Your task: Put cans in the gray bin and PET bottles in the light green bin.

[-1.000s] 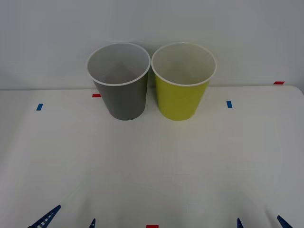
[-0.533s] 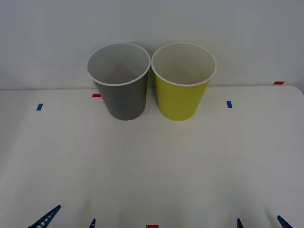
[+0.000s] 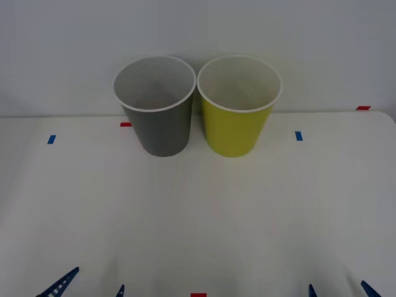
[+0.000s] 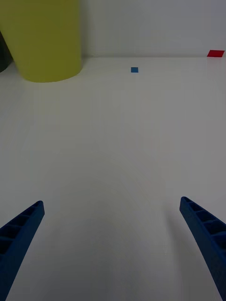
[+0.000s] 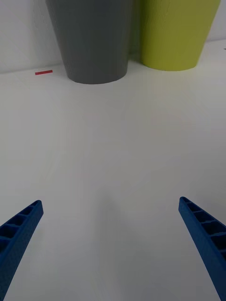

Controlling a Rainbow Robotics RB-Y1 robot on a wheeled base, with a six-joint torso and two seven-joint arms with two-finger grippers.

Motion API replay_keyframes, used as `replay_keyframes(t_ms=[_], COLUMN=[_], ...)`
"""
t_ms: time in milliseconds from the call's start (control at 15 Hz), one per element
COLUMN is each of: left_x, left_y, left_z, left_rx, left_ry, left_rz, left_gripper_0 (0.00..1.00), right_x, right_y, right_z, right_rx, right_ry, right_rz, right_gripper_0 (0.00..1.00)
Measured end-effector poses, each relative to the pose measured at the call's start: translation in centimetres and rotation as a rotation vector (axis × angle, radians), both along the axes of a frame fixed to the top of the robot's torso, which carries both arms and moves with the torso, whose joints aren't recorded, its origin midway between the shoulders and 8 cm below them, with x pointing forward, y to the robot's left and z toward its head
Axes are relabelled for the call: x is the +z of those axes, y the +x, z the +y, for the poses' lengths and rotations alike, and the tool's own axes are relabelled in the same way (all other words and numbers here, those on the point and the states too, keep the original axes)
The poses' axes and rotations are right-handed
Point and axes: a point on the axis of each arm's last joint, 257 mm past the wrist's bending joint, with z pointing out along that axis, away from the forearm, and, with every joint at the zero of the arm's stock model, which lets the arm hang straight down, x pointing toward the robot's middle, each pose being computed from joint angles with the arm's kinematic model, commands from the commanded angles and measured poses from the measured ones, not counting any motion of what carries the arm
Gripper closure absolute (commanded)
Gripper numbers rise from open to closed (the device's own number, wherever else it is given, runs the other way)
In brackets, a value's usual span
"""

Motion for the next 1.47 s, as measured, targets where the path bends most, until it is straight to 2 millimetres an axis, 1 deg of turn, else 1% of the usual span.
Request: replay_keyframes(t_ms=[1467], left_x=[0.0], left_y=[0.0], left_z=[0.0], left_rx=[0.0], left_ry=[0.0], left_rz=[0.0], left_gripper_0=[0.0], right_x=[0.0], right_y=[0.0], right_z=[0.0], right_rx=[0.0], right_ry=[0.0], right_rz=[0.0], right_gripper_0=[0.0])
